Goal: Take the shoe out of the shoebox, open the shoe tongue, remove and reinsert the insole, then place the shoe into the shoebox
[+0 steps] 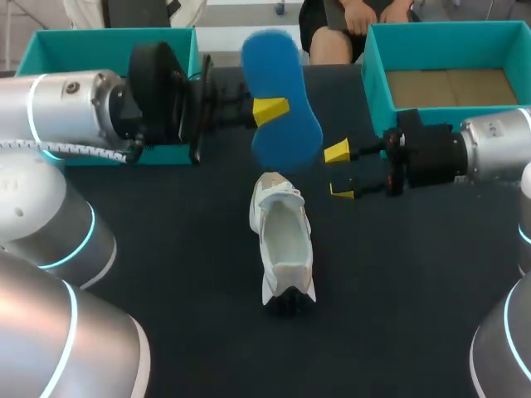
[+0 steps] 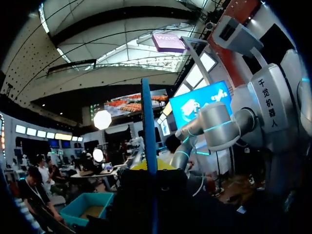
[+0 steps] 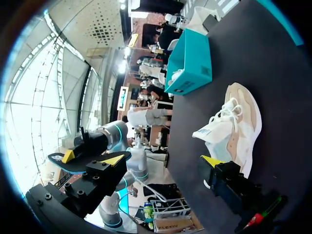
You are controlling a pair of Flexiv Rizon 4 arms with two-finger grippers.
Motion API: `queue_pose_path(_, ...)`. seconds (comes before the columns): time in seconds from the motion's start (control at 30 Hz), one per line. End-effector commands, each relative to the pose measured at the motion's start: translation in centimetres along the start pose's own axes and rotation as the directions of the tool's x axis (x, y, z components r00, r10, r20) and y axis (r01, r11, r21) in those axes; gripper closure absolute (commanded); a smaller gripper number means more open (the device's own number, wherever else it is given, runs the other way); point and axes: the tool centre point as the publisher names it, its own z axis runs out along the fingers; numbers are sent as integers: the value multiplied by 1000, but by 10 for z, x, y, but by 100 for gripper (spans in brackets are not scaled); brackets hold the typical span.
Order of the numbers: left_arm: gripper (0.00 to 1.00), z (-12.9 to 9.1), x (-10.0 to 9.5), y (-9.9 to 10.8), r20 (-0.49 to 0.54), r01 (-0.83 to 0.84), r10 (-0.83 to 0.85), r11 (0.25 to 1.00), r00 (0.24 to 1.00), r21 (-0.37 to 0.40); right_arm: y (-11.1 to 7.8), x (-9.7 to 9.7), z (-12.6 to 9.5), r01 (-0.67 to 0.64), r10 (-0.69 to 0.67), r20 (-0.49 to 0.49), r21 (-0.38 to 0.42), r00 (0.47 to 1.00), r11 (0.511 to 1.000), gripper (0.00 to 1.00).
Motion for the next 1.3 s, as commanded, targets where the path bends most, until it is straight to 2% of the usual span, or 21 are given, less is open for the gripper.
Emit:
queue_pose_path(0.03,100,-11,-1,11,-96,-562,562,827,822,28,0,0,2,0,0,1,-2,1000,1000,0)
queue_pose_path(0.1,100,-13,-2,16,-105,-587,584,809,805,5,0,0,2,0,0,1,-2,1000,1000,0)
queue_pose_path(0.87,100,-13,-2,16,-105,-587,584,809,805,5,0,0,2,0,0,1,-2,1000,1000,0)
queue_pose_path(0.9,100,-14,-1,18,-101,-611,608,792,787,7,0,0,2,0,0,1,-2,1000,1000,0)
queue_pose_path(0.93,100,-17,2,22,-102,-716,713,698,694,4,0,0,2,0,0,1,-2,1000,1000,0)
queue_pose_path(1.07,100,-28,10,37,-129,-874,867,485,481,0,0,0,2,0,0,1,-2,1000,1000,0)
queue_pose_path(1.1,100,-31,11,40,-125,-880,872,476,473,-9,0,0,2,0,0,1,-2,1000,1000,0)
queue_pose_path(1.13,100,-33,12,43,-134,-912,903,411,409,-15,0,0,2,0,0,1,-2,1000,1000,0)
queue_pose_path(1.17,100,-34,14,46,-124,-922,915,387,384,0,0,0,2,0,0,1,-2,1000,1000,0)
queue_pose_path(1.2,100,-36,13,48,-97,-919,914,395,394,-10,0,0,2,0,0,1,-2,1000,1000,0)
queue_pose_path(1.23,100,-38,14,50,-97,-943,939,332,331,-2,0,0,2,0,0,1,-2,1000,1000,0)
queue_pose_path(1.3,100,-38,16,54,-107,-968,962,251,251,-11,0,0,2,0,0,1,-2,1000,1000,0)
